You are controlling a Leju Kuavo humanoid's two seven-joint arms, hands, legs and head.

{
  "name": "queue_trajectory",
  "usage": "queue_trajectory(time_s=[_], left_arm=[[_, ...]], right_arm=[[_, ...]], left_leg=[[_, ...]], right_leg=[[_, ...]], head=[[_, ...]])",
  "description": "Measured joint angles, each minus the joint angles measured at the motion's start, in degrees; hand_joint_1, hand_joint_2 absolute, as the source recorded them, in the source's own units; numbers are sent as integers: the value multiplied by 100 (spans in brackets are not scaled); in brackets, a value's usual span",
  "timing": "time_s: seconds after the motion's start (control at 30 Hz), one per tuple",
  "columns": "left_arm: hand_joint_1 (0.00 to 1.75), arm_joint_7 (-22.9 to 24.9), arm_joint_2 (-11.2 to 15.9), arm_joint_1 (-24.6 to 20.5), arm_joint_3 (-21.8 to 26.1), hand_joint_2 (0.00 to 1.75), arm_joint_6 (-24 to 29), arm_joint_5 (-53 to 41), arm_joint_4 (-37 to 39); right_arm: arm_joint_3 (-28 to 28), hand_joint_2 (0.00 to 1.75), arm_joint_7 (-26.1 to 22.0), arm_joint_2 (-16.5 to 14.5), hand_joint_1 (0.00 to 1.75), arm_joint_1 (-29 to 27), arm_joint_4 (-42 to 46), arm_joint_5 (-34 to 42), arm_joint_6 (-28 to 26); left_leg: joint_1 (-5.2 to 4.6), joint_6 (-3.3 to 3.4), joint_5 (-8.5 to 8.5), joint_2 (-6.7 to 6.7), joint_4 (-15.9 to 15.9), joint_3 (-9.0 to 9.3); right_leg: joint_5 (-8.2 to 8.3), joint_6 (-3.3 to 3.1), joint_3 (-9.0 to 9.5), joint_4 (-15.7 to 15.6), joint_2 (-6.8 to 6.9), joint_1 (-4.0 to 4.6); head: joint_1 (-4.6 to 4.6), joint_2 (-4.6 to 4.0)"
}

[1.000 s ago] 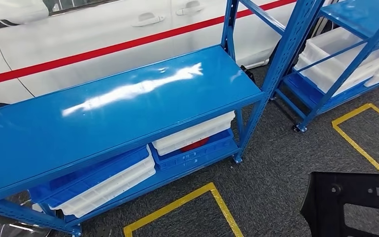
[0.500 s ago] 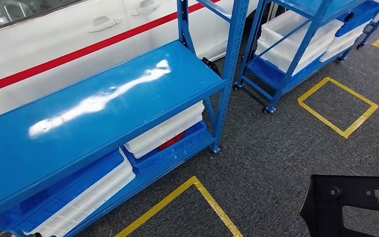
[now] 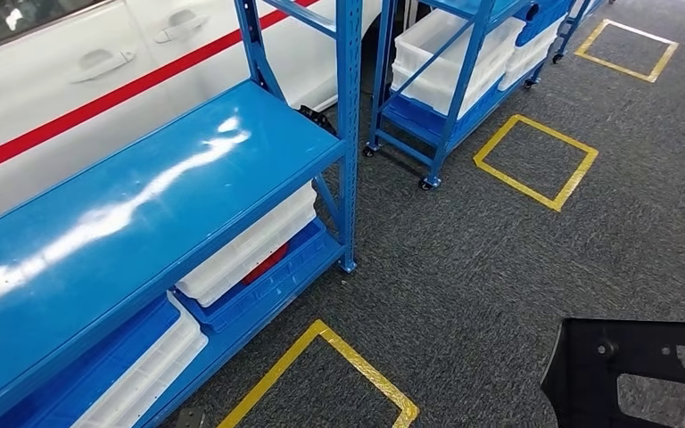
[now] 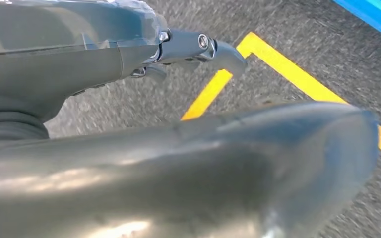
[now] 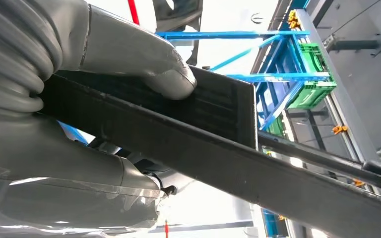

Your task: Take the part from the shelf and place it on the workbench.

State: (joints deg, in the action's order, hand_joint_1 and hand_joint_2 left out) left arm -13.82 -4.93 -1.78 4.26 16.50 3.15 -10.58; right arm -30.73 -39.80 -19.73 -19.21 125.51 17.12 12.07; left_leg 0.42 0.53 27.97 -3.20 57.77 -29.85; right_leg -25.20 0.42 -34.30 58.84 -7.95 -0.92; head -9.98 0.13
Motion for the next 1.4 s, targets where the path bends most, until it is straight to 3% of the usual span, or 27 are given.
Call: queue_trajectory(time_s=[0.07,0.13,0.2,0.23,0.27,0.37,0.43,0.5,0.57,0.63,0.7,0.73,0.77,0.8,0.87,0.9,0.93,1.07,1.13,1.17,1.2,1.27,1.3,1.37,1.4], left_arm=[[0,16,1,-7,2,0,0,4,0],[0,34,0,3,4,0,0,6,0],[0,51,-1,24,7,0,0,9,0],[0,56,-1,31,10,0,0,10,0],[0,60,-3,31,15,0,0,12,0],[0,63,-12,13,37,0,0,13,0],[0,64,-13,1,45,0,0,12,0],[0,64,-18,-17,49,0,0,12,0],[0,62,-24,-30,52,0,0,11,0],[0,57,-25,-19,61,0,0,10,0],[0,51,-26,15,75,0,0,9,0],[0,49,-26,31,81,0,0,8,0],[0,46,-26,41,84,0,0,7,0],[0,42,-26,44,85,0,0,7,0],[0,35,-21,42,88,0,0,8,0],[0,32,-19,43,89,0,0,8,0],[0,31,-16,44,90,0,0,9,0],[0,31,-15,45,91,0,0,9,0],[0,19,-4,34,103,0,-2,28,1],[0,7,2,28,116,0,-4,57,2],[0,3,9,30,145,0,14,86,2],[0,10,13,45,208,0,64,126,2],[0,21,13,52,233,0,93,127,2],[0,26,15,50,252,0,109,127,2],[0,28,17,50,260,0,113,127,2]], right_arm=[[-1,175,-1,1,175,-12,-12,8,-1],[1,175,-2,1,175,-5,-31,16,1],[2,175,-1,1,175,-1,-59,21,2],[2,175,0,1,175,-3,-73,22,2],[2,175,0,1,175,-3,-85,24,2],[2,175,0,1,175,1,-100,25,4],[4,175,0,1,175,2,-107,27,6],[6,175,-1,1,175,-10,-109,28,6],[7,175,-3,1,175,-15,-108,29,6],[15,175,-2,1,175,-8,-109,31,9],[24,175,0,1,175,-11,-110,34,12],[26,175,0,1,175,-21,-110,39,12],[26,175,0,1,175,-32,-110,44,10],[27,175,1,-1,175,-43,-110,49,9],[33,175,2,-4,175,-55,-110,54,5],[37,175,2,-5,175,-57,-110,54,3],[39,175,2,-5,175,-57,-110,54,2],[41,175,3,-5,175,-57,-110,54,1],[123,175,15,-6,175,-55,-111,4,-74],[226,175,17,5,175,-53,-118,-47,-175],[390,175,17,33,175,-46,-146,-104,-317],[689,175,8,109,175,-32,-221,-169,-583],[798,175,7,146,175,-24,-257,-175,-671],[921,175,5,195,175,-2,-288,-175,-764],[975,175,5,213,175,16,-300,-175,-789]], left_leg=[[18,77,-57,156,-66,23],[10,115,-78,314,-90,18],[-3,116,-72,493,-84,5],[-4,110,-65,582,-80,2],[-3,99,-55,666,-75,3],[-11,27,-3,875,-51,31],[-24,-48,26,971,-50,58],[-22,-122,42,1048,-61,92],[3,-183,178,860,93,50],[22,-206,525,521,666,-200],[21,-194,820,392,1404,-552],[20,-180,823,378,1580,-648],[18,-157,709,366,1534,-648],[12,-125,501,323,1262,-542],[-4,-49,88,97,523,-242],[-11,-23,-25,-7,286,-144],[-13,-10,-65,-78,181,-104],[-13,-6,-58,-102,170,-100],[0,14,-53,-109,41,-57],[3,44,-75,-31,-65,-11],[-3,72,-93,141,-164,30],[-22,100,-111,516,-244,84],[-25,87,-87,653,-236,94],[-24,32,-28,789,-209,127],[-36,-4,10,846,-187,140]], right_leg=[[-126,43,-103,192,293,20],[-474,73,-383,775,651,22],[-718,112,-663,1372,746,-7],[-692,128,-682,1440,763,-23],[-569,141,-592,1297,791,-38],[-156,115,-3,249,1075,-32],[-137,29,124,-20,1142,21],[-117,-59,109,-30,1010,40],[-82,-139,108,-60,892,22],[-59,-201,103,-74,779,24],[-53,-235,92,-68,630,56],[-52,-242,91,-63,543,72],[-51,-244,93,-57,450,87],[-51,-244,99,-49,361,97],[-52,-242,108,-36,215,103],[-53,-241,109,-33,177,101],[-53,-240,109,-32,160,98],[-53,-240,107,-32,157,95],[-32,-167,65,-29,37,73],[-95,-109,-13,75,131,69],[-284,-26,-249,497,280,45],[-567,88,-615,1205,715,-8],[-547,130,-649,1290,799,-49],[-201,153,-235,531,1010,-65],[-99,125,-67,216,1106,-55]], head=[[2,-1],[5,-1],[5,0],[5,-1],[5,-1],[5,-1],[5,-1],[5,-1],[4,-1],[3,-1],[3,-1],[3,0],[3,0],[3,0],[3,-1],[3,-1],[3,-2],[3,-2],[3,-1],[3,-1],[4,0],[6,-1],[6,-1],[6,-1],[5,-1]])
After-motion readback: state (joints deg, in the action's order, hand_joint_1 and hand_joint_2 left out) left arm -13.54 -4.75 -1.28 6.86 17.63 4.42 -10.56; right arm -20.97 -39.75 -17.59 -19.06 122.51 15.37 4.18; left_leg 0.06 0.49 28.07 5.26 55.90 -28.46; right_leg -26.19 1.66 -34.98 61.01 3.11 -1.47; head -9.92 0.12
